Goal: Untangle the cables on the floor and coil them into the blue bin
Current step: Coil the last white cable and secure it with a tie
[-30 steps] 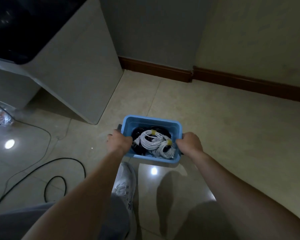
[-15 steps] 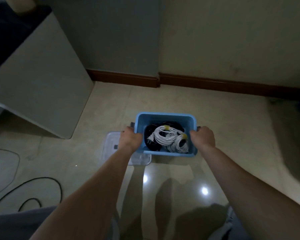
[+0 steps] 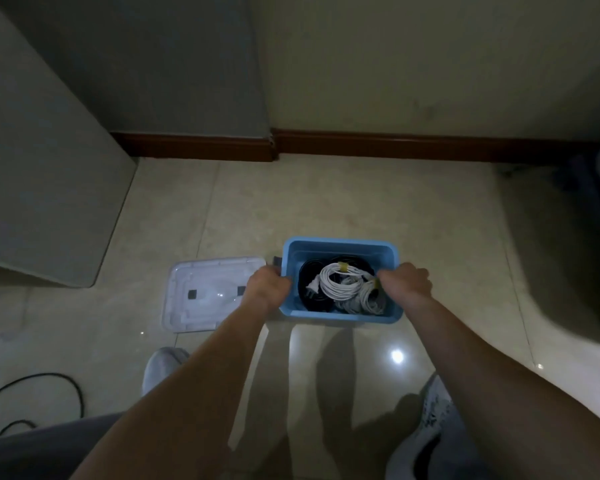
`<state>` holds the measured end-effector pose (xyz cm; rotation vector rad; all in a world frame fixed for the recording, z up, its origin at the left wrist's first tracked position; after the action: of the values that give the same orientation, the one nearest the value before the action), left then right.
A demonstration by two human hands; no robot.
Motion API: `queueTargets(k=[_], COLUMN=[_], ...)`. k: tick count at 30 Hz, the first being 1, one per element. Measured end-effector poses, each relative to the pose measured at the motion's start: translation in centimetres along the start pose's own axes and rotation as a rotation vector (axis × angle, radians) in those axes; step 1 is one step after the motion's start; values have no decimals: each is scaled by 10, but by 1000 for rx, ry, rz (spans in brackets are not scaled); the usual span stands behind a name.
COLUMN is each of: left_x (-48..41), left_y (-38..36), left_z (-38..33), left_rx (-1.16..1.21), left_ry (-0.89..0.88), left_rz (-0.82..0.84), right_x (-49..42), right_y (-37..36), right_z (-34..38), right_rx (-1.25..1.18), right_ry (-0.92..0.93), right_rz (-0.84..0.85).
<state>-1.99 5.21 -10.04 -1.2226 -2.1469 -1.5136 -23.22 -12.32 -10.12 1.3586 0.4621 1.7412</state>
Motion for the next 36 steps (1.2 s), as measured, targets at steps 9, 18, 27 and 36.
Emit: queueTargets(k=[9, 18, 27, 36], left_x=[-1, -28, -62, -51], left_y=[65, 101, 76, 98], left_z=[61, 178, 216, 218], left_rx=[-34, -219, 110, -40], left_ry=[74, 258, 388, 524], left_rz=[-94, -145, -40, -173], right_x=[78, 107, 79, 129], right_y=[-58, -210, -259, -266], right_z=[126, 156, 139, 155], right_rx=[-16, 10, 5, -9], right_ry=[547, 391, 109, 126], right_rz=[60, 462, 454, 470])
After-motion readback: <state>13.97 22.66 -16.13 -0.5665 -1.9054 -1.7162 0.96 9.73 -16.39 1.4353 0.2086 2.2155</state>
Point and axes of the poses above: each hand's wrist, its own x-axis away from the middle knuckle, its own y-axis out of the back of the hand, z = x × y, the point moved 5 cm from there along -x, towards the middle knuckle, and after that the axes turned 5 degrees about -x, right-handed, at the moved point
